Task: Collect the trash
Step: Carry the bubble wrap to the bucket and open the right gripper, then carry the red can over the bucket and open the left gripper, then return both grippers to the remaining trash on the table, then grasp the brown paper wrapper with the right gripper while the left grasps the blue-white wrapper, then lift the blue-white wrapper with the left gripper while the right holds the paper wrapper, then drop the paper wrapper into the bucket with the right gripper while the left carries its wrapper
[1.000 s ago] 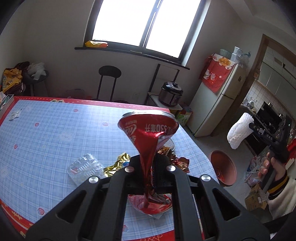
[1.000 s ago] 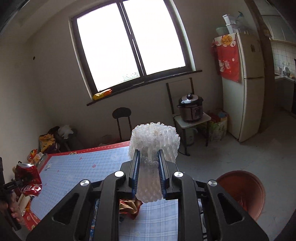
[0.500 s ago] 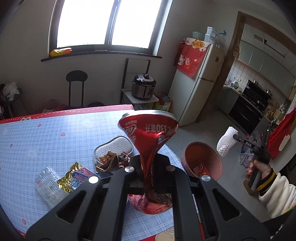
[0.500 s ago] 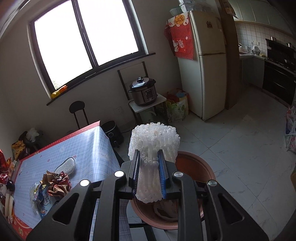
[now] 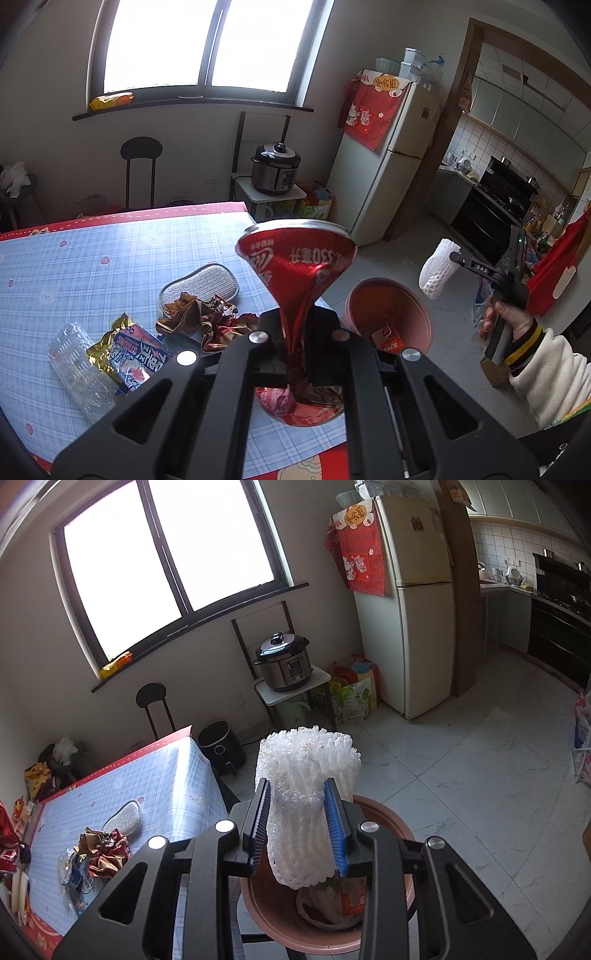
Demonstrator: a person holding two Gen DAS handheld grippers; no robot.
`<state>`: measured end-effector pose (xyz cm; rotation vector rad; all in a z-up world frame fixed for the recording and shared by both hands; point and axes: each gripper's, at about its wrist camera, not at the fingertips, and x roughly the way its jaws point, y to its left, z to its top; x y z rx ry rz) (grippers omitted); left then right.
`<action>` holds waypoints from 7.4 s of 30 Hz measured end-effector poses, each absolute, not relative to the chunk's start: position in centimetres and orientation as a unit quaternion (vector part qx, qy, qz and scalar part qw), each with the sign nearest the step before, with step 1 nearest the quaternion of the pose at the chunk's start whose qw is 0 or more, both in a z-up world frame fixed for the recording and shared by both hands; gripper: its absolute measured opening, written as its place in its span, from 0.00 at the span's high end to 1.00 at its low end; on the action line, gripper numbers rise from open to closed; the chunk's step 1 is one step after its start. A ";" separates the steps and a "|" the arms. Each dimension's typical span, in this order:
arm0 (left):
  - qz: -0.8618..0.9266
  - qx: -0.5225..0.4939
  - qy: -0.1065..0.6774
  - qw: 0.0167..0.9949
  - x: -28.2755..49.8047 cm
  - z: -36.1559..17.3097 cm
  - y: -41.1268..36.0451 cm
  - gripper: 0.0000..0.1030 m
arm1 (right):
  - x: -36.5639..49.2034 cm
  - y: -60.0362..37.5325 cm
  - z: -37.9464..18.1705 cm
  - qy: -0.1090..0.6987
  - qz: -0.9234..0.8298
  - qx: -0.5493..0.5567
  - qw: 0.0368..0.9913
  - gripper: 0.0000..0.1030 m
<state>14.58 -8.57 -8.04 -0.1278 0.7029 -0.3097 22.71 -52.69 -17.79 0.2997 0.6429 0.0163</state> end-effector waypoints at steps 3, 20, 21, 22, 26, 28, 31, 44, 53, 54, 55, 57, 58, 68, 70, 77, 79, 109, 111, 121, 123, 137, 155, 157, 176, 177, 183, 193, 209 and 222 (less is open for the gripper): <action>-0.153 -0.064 0.343 0.925 14.8 -8.1 -8.9 0.92 | 22.8 -52.7 -17.0 0.303 0.005 0.145 0.942 0.36; -0.251 -0.027 0.365 0.896 20.3 -9.1 -17.3 0.91 | 16.8 -54.6 -12.9 0.273 -0.072 0.118 0.952 0.05; -0.260 -0.023 0.367 0.893 20.9 -9.2 -18.3 0.91 | 16.1 -55.0 -12.8 0.272 -0.078 0.119 0.952 0.05; -0.271 -0.017 0.369 0.889 21.4 -9.3 -19.4 0.91 | 15.5 -55.3 -12.7 0.269 -0.084 0.120 0.952 0.05; -0.313 0.002 0.377 0.872 23.7 -9.7 -24.1 0.91 | 12.0 -57.5 -12.6 0.256 -0.111 0.138 0.950 0.05; -0.329 0.005 0.389 0.861 25.2 -10.1 -26.6 0.91 | 10.4 -58.7 -12.9 0.254 -0.127 0.150 0.947 0.05; -0.348 0.021 0.399 0.848 27.1 -10.7 -30.4 0.91 | 8.2 -60.4 -13.6 0.259 -0.154 0.165 0.939 0.05; -0.395 0.077 0.406 0.820 30.2 -12.0 -41.2 0.27 | 2.9 -64.6 -16.1 0.273 -0.229 0.202 0.912 0.05; -0.381 0.074 0.376 0.842 28.0 -10.0 -39.2 0.08 | 3.8 -63.0 -15.4 0.282 -0.211 0.182 0.918 0.05; -0.376 0.076 0.376 0.844 27.7 -9.8 -38.6 0.07 | 4.0 -62.7 -15.4 0.284 -0.209 0.179 0.919 0.05; -0.369 0.078 0.377 0.846 27.4 -9.8 -38.0 0.06 | 4.3 -62.3 -15.4 0.287 -0.206 0.176 0.919 0.05; -0.359 0.076 0.379 0.850 26.8 -9.5 -36.6 0.06 | 5.0 -61.5 -15.1 0.294 -0.196 0.170 0.920 0.05; -0.352 0.074 0.380 0.852 26.5 -9.5 -35.8 0.06 | 5.4 -60.9 -15.1 0.297 -0.190 0.166 0.921 0.05; -0.280 0.046 0.401 0.871 23.2 -10.1 -26.1 0.06 | 8.6 -53.2 -15.3 0.346 -0.129 0.118 0.922 0.05; -0.261 0.049 0.402 0.876 22.3 -10.3 -24.1 0.06 | 8.8 -51.5 -15.6 0.352 -0.120 0.114 0.921 0.05; -0.217 0.028 0.403 0.889 19.3 -10.9 -17.2 0.06 | 9.4 -47.0 -16.2 0.364 -0.104 0.103 0.920 0.05; -0.204 0.024 0.399 0.894 18.4 -11.1 -15.1 0.06 | 9.4 -45.9 -16.2 0.365 -0.106 0.104 0.919 0.05; 0.043 -0.153 0.398 0.904 7.6 -17.3 15.7 0.05 | 20.3 -17.0 -20.0 0.436 0.122 -0.029 0.891 0.05; 0.052 -0.171 0.408 0.895 7.4 -17.9 17.0 0.06 | 22.0 -15.7 -21.2 0.446 0.142 -0.013 0.884 0.05; 0.084 -0.203 0.427 0.877 6.9 -19.9 20.3 0.06 | 29.1 -11.1 -27.5 0.494 0.133 -0.036 0.858 0.05; 0.089 -0.208 0.430 0.874 6.8 -20.2 20.7 0.06 | 29.8 -10.8 -28.4 0.504 0.129 -0.037 0.853 0.05; 0.051 -0.197 0.443 0.873 8.7 -20.6 19.0 0.09 | 29.5 -13.1 -29.0 0.505 0.142 0.028 0.851 0.52; -0.095 -0.288 0.509 0.806 16.1 -23.5 10.2 0.72 | 22.1 -22.4 -25.3 0.449 0.144 0.145 0.870 0.83; -0.089 -0.330 0.508 0.790 17.0 -24.1 10.5 0.74 | 21.8 -23.3 -25.4 0.448 0.136 0.147 0.871 0.83; -0.004 -0.437 0.503 0.745 17.3 -26.5 12.6 0.64 | 20.7 -25.0 -24.3 0.440 0.142 0.139 0.876 0.83; -0.001 -0.440 0.505 0.742 17.2 -26.7 12.7 0.64 | 20.7 -25.0 -24.3 0.441 0.143 0.139 0.875 0.83; -0.004 -0.456 0.496 0.738 18.0 -27.5 13.1 0.67 | 20.8 -24.9 -24.4 0.447 0.147 0.133 0.872 0.83; -0.014 -0.508 0.476 0.718 19.3 -29.7 13.2 0.70 | 21.0 -25.0 -24.5 0.455 0.140 0.127 0.870 0.83; -0.070 -0.445 0.459 0.766 22.0 -26.7 10.1 0.94 | 19.9 -24.6 -22.5 0.437 0.138 0.131 0.879 0.83; -0.077 -0.290 0.372 0.878 17.4 -14.4 10.5 0.94 | 16.4 -28.9 -16.4 0.346 0.126 0.165 0.915 0.83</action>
